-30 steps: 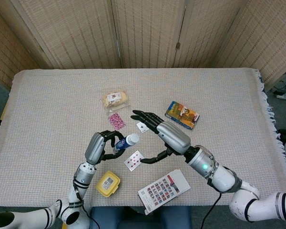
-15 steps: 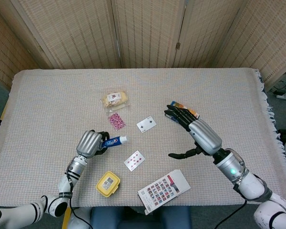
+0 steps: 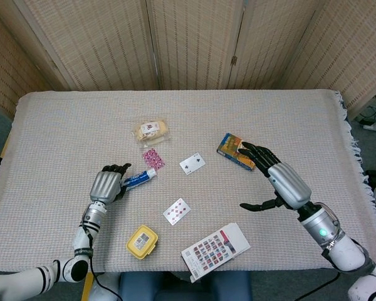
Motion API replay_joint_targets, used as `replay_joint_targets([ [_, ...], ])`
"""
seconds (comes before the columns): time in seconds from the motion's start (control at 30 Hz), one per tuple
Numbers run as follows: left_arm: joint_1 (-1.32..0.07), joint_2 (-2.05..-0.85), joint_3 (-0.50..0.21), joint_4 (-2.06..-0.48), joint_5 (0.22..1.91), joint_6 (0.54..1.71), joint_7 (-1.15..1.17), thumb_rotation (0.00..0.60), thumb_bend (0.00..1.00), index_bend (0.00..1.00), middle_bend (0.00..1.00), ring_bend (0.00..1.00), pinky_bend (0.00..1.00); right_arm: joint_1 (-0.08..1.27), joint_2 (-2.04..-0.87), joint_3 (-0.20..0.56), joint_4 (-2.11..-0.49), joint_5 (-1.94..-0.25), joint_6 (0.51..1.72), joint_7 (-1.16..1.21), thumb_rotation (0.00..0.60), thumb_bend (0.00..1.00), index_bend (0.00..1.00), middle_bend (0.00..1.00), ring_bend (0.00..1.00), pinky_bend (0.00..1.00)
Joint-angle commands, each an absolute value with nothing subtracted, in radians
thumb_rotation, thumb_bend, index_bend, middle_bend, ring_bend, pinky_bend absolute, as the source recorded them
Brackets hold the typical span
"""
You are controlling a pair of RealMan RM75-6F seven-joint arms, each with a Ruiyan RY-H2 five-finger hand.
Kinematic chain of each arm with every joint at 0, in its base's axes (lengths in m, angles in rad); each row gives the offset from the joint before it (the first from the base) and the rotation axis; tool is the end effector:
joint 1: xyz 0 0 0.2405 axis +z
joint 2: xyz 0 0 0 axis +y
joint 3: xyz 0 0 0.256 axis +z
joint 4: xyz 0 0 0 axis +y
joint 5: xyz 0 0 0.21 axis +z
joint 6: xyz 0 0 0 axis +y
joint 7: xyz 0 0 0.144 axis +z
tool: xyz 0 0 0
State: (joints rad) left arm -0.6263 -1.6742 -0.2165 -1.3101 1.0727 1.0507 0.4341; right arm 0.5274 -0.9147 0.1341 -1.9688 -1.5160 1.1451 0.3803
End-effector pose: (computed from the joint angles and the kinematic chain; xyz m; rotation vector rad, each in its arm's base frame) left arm -0.1971 0.3430 -0.0252 -1.6624 -0.9393 -0.8204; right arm -0.1481 -0.2753 0.1536 1.7440 -1.2430 1.3946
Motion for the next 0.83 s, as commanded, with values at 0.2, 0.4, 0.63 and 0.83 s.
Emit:
replay_joint_targets([
  [0.2,-0.552,-1.544,-0.202,-1.419,1.177,1.181,0.339,0.600,0.49,0.22,0.29,0.18,0.21,0.405,-0.936,0.078,-1.914,-1.485,1.264,0.215,0.500,0.11,0.00,0.00,0.00,0.00],
  [0.4,-0.465,-1.411,-0.184,-1.518,1.269,1.321,0.267,0.600,0.49,0.27,0.29,0.21,0.20,0.319,-0.969,0.037,-1.858,-1.466,1.340,0.077,0.600,0.11,0.00,0.00,0.00,0.00],
  [0.63,-0.346,-1.296,-0.145,-1.612,1.322,1.460,0.215,0.600,0.49,0.28,0.29,0.21,0.19,0.226,-1.039,0.000,-1.762,-1.492,1.433,0.094,0.600,0.11,0.00,0.00,0.00,0.00],
  [0.83,-0.248,-1.273,-0.094,-1.630,1.380,1.566,0.154,0.600,0.49,0.29,0.29,0.21,0.17,0.156,-1.099,-0.017,-1.677,-1.514,1.508,0.123,0.600,0.12,0.00,0.00,0.00,0.00],
])
